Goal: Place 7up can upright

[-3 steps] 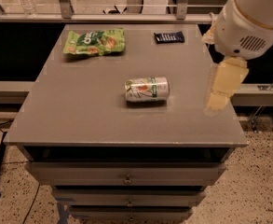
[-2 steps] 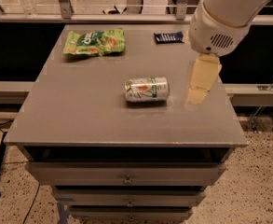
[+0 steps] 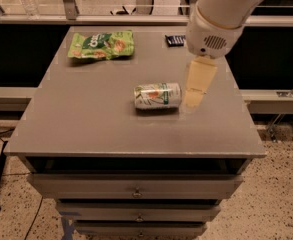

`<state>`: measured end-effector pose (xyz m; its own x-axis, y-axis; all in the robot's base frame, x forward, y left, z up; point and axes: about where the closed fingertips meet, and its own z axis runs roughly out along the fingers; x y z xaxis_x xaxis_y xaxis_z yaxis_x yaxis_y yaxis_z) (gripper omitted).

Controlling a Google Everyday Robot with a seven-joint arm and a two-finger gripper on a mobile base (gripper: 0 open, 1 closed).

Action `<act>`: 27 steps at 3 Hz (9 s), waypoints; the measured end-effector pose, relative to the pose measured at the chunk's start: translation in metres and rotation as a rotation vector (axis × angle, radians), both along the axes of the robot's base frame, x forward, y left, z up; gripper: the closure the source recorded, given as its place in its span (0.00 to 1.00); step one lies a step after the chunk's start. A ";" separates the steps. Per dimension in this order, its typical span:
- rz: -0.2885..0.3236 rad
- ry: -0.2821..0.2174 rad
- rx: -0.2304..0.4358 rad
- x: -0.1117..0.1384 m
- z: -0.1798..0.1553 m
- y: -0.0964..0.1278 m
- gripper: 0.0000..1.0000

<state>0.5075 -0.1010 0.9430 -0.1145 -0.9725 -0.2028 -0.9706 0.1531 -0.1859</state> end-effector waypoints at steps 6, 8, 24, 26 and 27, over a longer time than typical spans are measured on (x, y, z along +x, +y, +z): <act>-0.091 0.165 0.023 0.073 -0.103 0.064 0.41; -0.089 0.181 0.021 0.072 -0.110 0.066 0.86; 0.170 -0.047 1.369 0.107 -0.047 0.098 0.82; 0.175 -0.040 1.370 0.109 -0.048 0.098 0.35; 0.178 -0.038 1.367 0.109 -0.048 0.098 0.12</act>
Offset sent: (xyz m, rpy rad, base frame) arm 0.0762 0.0613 -0.0689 -0.0026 0.1480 -0.0314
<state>0.6169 -0.0033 0.8946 0.0158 0.0003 -0.9999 -0.9939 0.1091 -0.0157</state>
